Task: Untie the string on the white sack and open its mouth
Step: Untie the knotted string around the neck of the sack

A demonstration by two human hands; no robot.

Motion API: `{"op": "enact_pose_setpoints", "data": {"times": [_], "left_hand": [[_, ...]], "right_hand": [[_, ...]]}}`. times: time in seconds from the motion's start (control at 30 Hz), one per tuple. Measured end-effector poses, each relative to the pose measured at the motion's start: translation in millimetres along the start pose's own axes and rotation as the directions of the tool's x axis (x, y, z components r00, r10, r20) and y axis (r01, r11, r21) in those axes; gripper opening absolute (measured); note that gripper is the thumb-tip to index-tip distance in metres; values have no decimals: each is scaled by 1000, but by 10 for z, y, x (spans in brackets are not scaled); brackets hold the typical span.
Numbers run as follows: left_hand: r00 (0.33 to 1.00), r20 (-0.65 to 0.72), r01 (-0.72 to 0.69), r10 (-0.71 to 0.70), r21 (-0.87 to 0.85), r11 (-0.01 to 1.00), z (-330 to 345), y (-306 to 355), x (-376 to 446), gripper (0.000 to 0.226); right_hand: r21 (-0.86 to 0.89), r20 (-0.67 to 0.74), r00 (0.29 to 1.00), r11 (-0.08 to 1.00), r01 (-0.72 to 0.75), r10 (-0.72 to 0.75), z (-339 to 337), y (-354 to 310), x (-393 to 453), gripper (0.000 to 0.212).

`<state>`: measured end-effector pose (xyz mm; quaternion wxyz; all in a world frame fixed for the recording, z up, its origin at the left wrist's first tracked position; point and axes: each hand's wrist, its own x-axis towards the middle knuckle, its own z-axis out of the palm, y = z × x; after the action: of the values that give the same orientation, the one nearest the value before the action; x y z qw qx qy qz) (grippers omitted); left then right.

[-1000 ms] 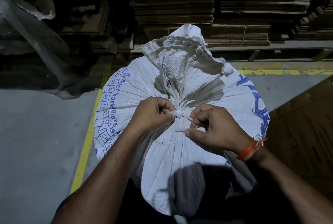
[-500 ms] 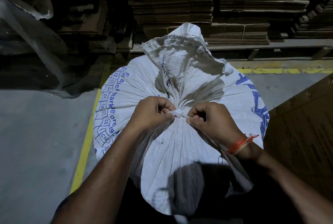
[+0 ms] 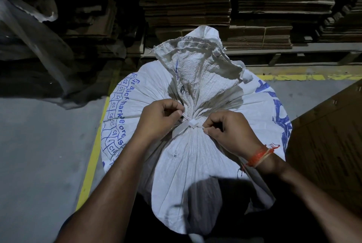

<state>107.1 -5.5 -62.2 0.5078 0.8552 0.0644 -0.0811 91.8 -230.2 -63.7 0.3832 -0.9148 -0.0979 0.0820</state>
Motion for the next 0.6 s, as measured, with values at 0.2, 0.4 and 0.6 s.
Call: {"op": "enact_pose_setpoints", "data": {"times": [0.2,0.4,0.6], "left_hand": [[998,38,41,-41,-9,999,19,57,-50,21],[997,75,10,-14,53,999,-7,56,-72,29],[997,80,2,-6,57,998,-8,40,-50,28]], "right_hand": [[-34,7,1000,999,14,-13,-16,-17,-2,7],[-32,10,1000,999,8,-8,2,4,3,6],[64,10,999,997,-34,33,15,16,8,8]]}}
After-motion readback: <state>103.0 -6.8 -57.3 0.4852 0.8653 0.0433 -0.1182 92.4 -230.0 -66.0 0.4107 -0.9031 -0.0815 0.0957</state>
